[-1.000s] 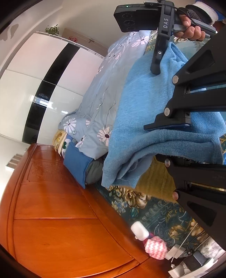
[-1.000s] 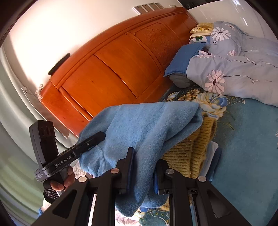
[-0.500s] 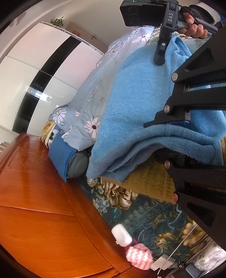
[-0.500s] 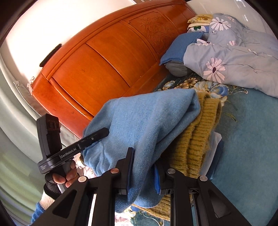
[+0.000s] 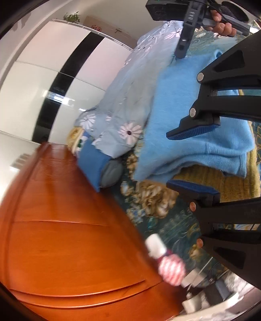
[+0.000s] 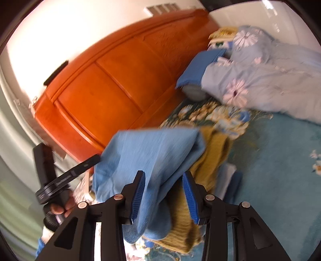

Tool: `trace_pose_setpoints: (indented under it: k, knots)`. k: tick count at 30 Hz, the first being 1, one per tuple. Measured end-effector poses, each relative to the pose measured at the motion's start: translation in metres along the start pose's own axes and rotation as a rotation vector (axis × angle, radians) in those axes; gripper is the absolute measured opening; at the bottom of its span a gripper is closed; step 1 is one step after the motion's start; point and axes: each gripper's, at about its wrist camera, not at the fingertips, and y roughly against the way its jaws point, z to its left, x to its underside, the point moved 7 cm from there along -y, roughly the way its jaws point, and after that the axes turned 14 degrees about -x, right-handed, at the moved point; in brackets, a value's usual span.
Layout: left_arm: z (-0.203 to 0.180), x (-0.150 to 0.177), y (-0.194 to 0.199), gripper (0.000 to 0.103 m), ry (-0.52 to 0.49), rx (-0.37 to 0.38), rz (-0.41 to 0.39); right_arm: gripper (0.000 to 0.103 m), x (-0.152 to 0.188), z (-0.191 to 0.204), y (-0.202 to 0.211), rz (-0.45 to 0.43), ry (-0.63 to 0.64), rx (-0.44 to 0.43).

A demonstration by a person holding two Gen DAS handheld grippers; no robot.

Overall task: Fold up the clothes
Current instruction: 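Lower the shirt onto the yellow knit on the stack and open both grippers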

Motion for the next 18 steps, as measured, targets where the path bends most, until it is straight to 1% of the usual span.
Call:
trace_pose_setpoints:
  k: [3, 4, 6, 7, 8, 10, 11, 14, 18]
  knots:
    - [-0.010, -0.005, 0.015, 0.043, -0.036, -0.017, -0.026, 0.043, -0.011, 0.010, 0.012, -0.053, 0.003, -0.035]
    - [-0.015, -0.003, 0.013, 0.043, -0.059, -0.015, -0.020, 0.043, -0.013, 0.014, 0.013, -0.053, 0.007, -0.042]
    - [-0.022, 0.003, 0.007, 0.043, -0.091, -0.018, -0.008, 0.039, -0.012, 0.022, 0.008, -0.024, 0.027, -0.042]
    - [-0.022, 0.005, 0.003, 0.043, -0.089, -0.018, 0.006, 0.035, -0.009, 0.028, 0.005, -0.006, 0.047, -0.040]
    - [-0.021, 0.008, -0.001, 0.043, -0.086, -0.019, 0.019, 0.027, -0.006, 0.032, 0.003, 0.011, 0.066, -0.035]
    - [-0.021, 0.014, -0.009, 0.043, -0.080, -0.020, 0.046, 0.023, 0.001, 0.035, -0.004, 0.048, 0.095, -0.019]
    - [-0.020, 0.017, -0.013, 0.043, -0.078, -0.021, 0.059, 0.020, 0.005, 0.034, -0.007, 0.067, 0.102, -0.006]
    - [-0.017, 0.024, -0.024, 0.043, -0.041, -0.024, 0.095, 0.018, 0.012, 0.024, -0.011, 0.094, 0.087, 0.028]
    - [-0.009, 0.028, -0.026, 0.043, 0.018, 0.002, 0.115, 0.018, 0.016, 0.015, -0.013, 0.105, 0.065, 0.033]
